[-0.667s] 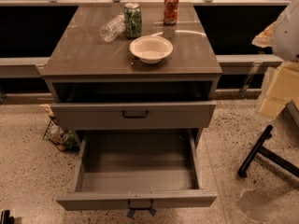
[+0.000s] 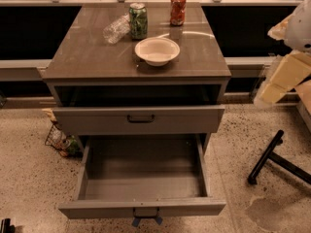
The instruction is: Place green can into middle drawer
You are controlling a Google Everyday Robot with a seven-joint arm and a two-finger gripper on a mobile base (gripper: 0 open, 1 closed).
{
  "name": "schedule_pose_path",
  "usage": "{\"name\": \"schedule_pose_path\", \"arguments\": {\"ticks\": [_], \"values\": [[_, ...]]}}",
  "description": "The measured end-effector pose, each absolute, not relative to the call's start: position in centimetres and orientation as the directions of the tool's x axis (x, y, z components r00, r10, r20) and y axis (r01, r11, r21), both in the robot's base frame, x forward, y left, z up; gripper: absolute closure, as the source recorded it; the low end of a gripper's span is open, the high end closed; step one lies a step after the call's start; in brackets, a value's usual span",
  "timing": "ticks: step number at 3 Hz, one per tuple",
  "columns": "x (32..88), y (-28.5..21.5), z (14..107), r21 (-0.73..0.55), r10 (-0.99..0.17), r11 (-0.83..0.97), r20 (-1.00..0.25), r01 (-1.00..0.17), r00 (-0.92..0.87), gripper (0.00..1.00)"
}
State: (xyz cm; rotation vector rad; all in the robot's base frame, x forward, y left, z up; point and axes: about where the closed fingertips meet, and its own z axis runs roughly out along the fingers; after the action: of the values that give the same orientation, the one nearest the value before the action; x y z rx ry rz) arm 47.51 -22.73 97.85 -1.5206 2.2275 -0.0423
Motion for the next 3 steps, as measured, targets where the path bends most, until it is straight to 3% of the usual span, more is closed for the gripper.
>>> {"name": "schedule_pose_path", "arguments": {"ticks": [1, 2, 3], "values": [[51.3, -23.8, 95.3, -0.202, -0.768, 0.533, -0.523, -0.822, -0.37, 0.0], [57.2, -21.9, 93.2, -0.111, -0.588, 0.602, -0.732, -0.791, -0.345, 0.0], [64.9, -20.4, 94.7, -0.158, -0.461, 0.629, -0.864, -0.761, -0.202, 0.0]]}}
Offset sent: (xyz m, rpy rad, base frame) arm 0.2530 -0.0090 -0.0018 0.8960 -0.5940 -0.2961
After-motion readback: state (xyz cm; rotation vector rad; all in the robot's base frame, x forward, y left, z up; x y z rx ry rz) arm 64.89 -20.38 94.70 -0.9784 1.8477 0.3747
